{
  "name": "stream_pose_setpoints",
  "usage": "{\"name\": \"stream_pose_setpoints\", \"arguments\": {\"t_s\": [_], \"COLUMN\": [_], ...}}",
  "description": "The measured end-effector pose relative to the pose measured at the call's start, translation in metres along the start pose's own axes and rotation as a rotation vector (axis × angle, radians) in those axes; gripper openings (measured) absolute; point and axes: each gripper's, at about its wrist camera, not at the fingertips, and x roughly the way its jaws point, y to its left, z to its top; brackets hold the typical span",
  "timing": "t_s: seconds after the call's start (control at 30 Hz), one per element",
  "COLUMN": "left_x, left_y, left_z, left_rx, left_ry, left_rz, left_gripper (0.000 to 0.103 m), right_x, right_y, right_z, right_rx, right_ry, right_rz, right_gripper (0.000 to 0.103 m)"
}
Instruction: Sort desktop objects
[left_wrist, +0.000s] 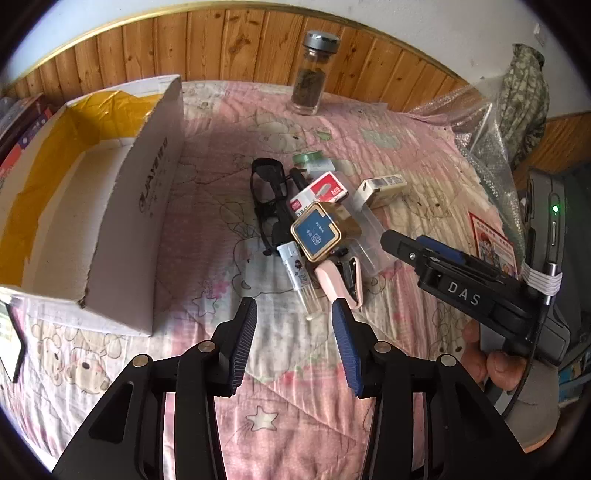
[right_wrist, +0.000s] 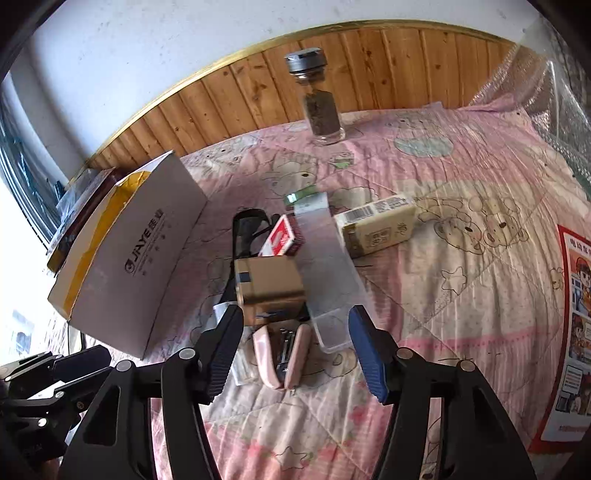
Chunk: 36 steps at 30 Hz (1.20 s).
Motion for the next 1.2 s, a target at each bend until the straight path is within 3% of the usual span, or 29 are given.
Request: {"name": "stream_pose_setpoints", "arguments": {"t_s": [0.13,0.3,0.4,0.53,0.6,0.67,0.7,0.9,0.97,1.07,1.2], "left_x": [0.023,0.056,0.075,0.093,0.103,0.111,0.111,0.116,0.117,0.116,0.114], "left_y": [-0.002,0.004,0.009,0.009,0.010,0.011,0.010,0.005,0.007,0.010,0.010], "left_z": [0.016,0.017,0.012,0.013,0.015,0.015,0.016,0.020,0.020,0.020,0.018], "left_rx": [-0.019,-0.043,-0.063,-0.065,-0.071,-0.084,-0.077,-0.006,0.004,-0.003,0.003], "left_ry": [0.032,0.088,0.123,0.129,0.144,0.158,0.140,0.092,0.090,0.088,0.091], "left_rz": [-0.030,-0.001,-0.008,-0.020,-0.016,-0.028,-0.028,-0.018,-0.021,-0.035,-0.041], "left_gripper": [0.045,0.045,0.045,0.045,0.045,0.045,0.045,0.040,0.025,0.019,0.018], "right_x": [0.018,0.026,0.039,0.069,0.073,0.077,0.079,0.081,0.078,0.071,0.062], "right_y": [-0.021,-0.022,-0.004,0.015,0.017,0.021,0.021,0.010,0.005,-0.003,0.001], "right_z": [0.006,0.010,0.018,0.024,0.024,0.027,0.027,0.031,0.031,0.029,0.027], "right_rx": [0.021,0.048,-0.007,-0.102,-0.143,-0.174,-0.185,-0.155,-0.115,-0.058,-0.048], "right_ry": [0.031,0.044,0.070,0.118,0.094,0.096,0.102,0.109,0.108,0.104,0.097], "right_rz": [0.018,0.150,0.195,0.177,0.179,0.185,0.183,0.234,0.257,0.287,0.296], "right_gripper": [0.066,0.068,0.077,0.078,0.078,0.068,0.054,0.052,0.052,0.052,0.052]}}
